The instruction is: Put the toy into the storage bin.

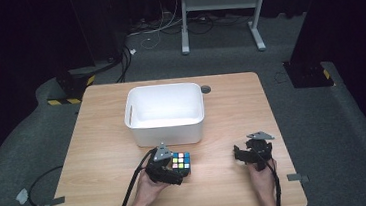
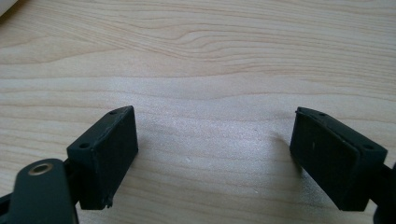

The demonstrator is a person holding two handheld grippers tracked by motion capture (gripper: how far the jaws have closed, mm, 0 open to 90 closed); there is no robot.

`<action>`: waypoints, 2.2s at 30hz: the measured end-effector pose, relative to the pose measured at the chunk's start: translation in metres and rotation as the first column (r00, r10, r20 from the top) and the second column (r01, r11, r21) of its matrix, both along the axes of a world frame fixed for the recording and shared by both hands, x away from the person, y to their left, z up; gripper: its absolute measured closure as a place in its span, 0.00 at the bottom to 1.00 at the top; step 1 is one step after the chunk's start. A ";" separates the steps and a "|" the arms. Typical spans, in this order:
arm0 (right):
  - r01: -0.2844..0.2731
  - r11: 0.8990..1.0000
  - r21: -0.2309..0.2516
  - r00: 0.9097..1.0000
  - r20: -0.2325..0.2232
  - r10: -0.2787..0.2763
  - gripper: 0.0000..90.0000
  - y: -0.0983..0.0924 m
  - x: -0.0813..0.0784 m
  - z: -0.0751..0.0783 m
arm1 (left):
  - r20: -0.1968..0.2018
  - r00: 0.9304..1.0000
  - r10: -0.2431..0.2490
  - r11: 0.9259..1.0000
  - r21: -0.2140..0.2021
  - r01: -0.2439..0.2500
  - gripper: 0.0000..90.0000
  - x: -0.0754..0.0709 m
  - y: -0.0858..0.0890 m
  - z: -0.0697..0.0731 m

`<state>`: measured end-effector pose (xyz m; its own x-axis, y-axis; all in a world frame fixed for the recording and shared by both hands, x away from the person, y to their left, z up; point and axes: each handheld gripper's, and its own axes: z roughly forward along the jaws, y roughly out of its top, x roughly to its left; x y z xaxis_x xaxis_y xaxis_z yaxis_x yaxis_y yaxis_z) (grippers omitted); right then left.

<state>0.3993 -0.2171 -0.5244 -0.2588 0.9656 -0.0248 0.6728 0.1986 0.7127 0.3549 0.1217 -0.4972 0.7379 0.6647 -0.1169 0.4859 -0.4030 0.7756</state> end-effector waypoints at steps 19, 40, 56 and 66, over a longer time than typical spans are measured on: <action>0.004 1.000 0.002 1.000 -0.002 -0.004 0.16 0.000 0.000 0.000 | 0.017 1.000 0.012 0.999 0.033 -0.013 0.07 0.004 -0.015 -0.007; 0.005 1.000 0.002 1.000 -0.002 -0.005 0.16 0.000 0.000 0.000 | 0.042 0.999 0.025 0.998 0.052 -0.027 0.14 0.005 -0.019 -0.010; 0.005 1.000 0.002 1.000 -0.002 -0.005 0.16 0.000 0.000 0.000 | 0.049 0.998 0.025 0.998 0.064 -0.029 0.14 0.004 -0.019 -0.009; 0.005 1.000 0.002 1.000 -0.002 -0.005 0.16 0.000 0.000 0.000 | 0.056 0.998 0.034 0.997 0.070 -0.038 0.15 0.003 -0.015 -0.006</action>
<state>0.3990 -0.2167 -0.5243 -0.2541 0.9669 -0.0224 0.6750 0.1938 0.7119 0.3583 0.1063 -0.5037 0.7176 0.6958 -0.0285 0.4582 -0.4410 0.7717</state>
